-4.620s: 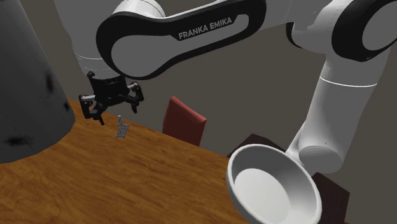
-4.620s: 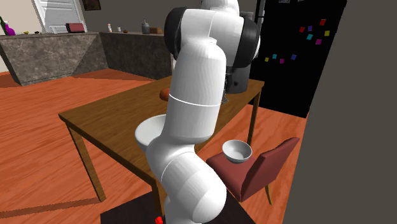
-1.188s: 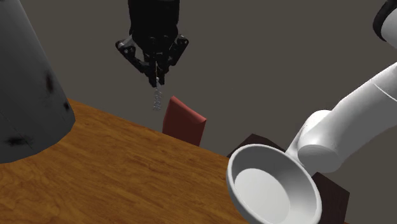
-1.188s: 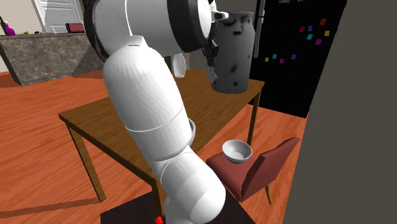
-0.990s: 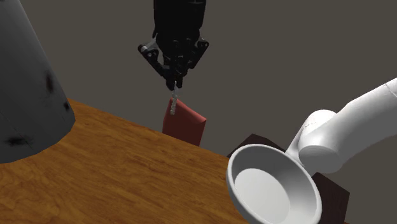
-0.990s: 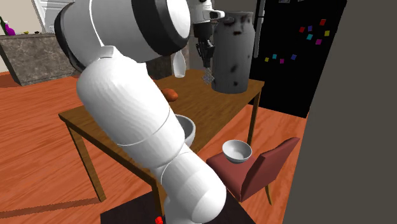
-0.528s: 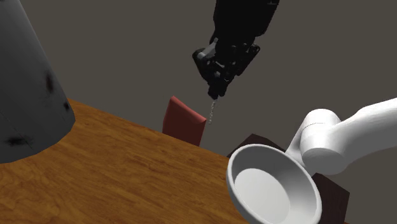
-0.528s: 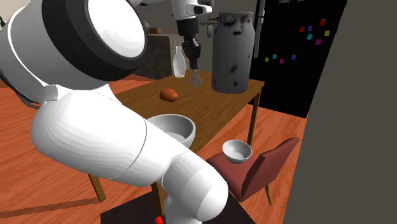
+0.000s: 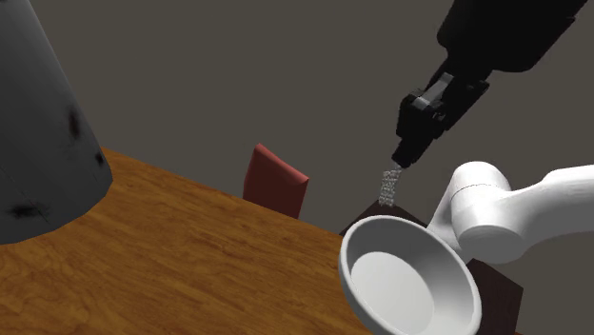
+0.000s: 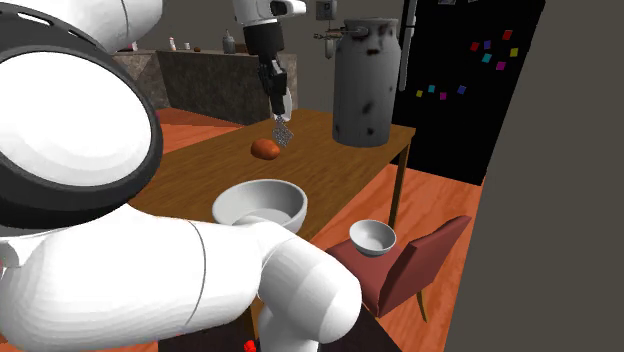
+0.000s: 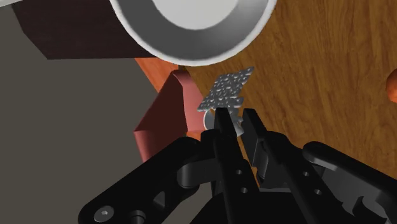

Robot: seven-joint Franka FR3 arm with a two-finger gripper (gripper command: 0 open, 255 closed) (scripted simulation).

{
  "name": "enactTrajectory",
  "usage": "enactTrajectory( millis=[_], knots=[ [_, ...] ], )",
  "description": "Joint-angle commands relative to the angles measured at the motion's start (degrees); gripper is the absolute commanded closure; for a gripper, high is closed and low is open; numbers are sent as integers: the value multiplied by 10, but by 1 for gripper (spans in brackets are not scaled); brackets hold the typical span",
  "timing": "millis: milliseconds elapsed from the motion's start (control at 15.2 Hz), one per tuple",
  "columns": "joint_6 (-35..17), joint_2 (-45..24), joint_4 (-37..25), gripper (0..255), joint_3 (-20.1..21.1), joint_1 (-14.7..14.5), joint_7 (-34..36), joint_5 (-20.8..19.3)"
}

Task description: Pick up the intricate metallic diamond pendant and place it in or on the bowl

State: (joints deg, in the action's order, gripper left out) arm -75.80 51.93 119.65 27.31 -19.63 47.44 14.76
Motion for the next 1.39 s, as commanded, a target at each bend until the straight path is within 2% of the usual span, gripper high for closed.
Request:
enactTrajectory(
  millis=[0, 264, 1320],
  knots=[
    [32, 35, 4, 255, -7, -16, 9, 8],
    [90, 94, 7, 255, -16, -43, 28, 22],
    [10, 174, 166, 255, 15, -70, 26, 59]
  ],
)
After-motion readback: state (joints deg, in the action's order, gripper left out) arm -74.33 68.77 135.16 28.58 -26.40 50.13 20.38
